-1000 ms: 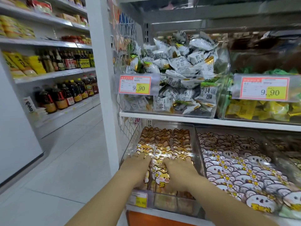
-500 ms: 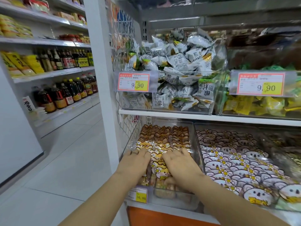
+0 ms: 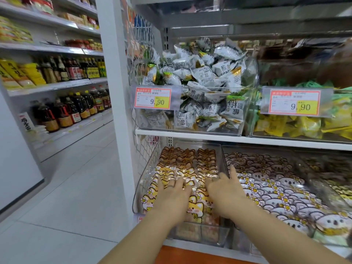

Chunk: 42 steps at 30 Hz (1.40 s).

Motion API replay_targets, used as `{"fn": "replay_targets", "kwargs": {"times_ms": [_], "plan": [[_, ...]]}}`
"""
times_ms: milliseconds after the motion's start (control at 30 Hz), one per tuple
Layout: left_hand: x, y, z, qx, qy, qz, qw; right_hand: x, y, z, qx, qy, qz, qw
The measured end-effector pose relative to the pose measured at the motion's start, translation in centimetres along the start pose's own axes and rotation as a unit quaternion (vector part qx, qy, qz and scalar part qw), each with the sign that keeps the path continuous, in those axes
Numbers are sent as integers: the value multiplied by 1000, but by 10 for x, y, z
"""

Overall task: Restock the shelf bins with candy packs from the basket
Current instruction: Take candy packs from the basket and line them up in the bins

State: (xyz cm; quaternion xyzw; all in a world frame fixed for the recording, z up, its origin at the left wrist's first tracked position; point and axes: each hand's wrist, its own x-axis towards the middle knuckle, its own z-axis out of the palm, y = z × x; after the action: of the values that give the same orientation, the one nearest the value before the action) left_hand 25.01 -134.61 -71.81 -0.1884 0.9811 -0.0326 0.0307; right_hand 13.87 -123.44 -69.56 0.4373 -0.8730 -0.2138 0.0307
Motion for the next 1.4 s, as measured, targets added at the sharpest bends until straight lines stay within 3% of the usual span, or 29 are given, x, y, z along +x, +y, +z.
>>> {"fn": "replay_targets", "kwargs": {"times_ms": [200,367,600,700,867,1000,1067,1233,1400], "plan": [[11,-4,1,97,-21,-11,995,17,-5,5,-63,67,-59,994],[12,2,-6,155,-34,4,987,20,-9,12,-88,85,-56,991],[6,-8,-4,12,3,9,1000,5,20,8,1,91,11,996],[12,9,-8,-10,32,55,998,14,25,1,30,59,34,997],[28,15,5,-7,-21,50,999,28,21,-5,10,17,10,1000],[26,10,14,2,-6,62,998,46,34,-2,165,-50,-3,985],[24,6,19,-3,5,70,998,53,38,0,203,-20,5,979],[23,6,20,-9,-12,76,997,61,30,5,140,5,18,990],[22,5,16,-5,-29,82,996,54,23,-1,53,106,12,993]]}}
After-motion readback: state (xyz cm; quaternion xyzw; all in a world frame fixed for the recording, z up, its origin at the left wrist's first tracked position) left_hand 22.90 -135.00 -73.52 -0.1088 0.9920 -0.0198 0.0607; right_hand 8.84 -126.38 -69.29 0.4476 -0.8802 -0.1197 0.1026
